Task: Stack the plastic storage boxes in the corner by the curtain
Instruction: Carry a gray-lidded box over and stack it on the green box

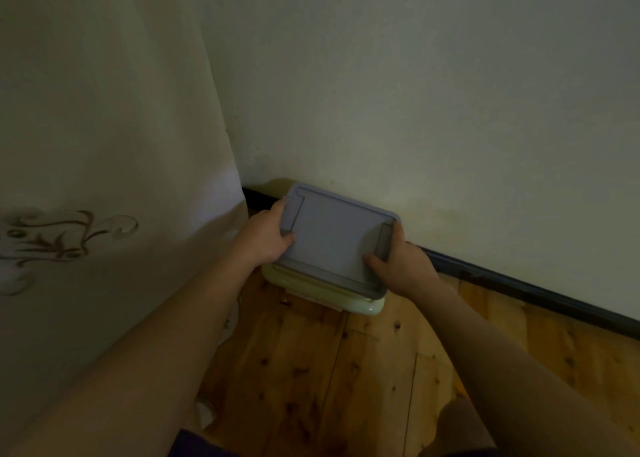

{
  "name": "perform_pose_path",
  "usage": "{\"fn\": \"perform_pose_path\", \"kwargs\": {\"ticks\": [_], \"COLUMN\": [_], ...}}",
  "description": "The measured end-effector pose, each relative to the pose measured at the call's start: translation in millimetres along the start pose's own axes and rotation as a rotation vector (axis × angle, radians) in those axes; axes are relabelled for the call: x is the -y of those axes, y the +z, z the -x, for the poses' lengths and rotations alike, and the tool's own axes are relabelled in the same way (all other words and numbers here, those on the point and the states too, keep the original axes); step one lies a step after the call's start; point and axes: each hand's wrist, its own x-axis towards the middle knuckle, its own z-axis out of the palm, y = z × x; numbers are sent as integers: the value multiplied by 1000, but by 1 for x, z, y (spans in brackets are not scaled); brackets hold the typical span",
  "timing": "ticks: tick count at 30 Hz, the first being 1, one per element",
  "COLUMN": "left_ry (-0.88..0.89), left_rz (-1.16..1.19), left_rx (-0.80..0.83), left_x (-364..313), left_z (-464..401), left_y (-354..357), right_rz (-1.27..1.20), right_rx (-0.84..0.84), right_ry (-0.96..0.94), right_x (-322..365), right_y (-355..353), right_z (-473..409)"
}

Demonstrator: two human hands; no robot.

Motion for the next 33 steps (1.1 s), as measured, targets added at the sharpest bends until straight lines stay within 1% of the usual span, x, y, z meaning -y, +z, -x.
{"fn": "perform_pose_path", "kwargs": {"ticks": [10, 16, 21, 27, 33], "left_ry": [-11, -6, -14, -55, -59], "left_rz": [-36, -53, -28, -21, 39], "left_rx": [29, 53, 69, -83, -254], "left_x": [-1, -2, -1, -8, -45], "left_z": [-1, 5, 10, 13, 33], "left_y": [4, 2, -3, -14, -48], "right_rz": [29, 89, 126, 152, 142], "right_rx": [13, 31, 31, -81, -206], "right_ry": [3, -6, -15, -2, -55], "right_x": [-1, -1, -2, 6, 23], "right_y": [2, 1, -3, -20, -71], "right_z": [5, 6, 7, 12, 30]}}
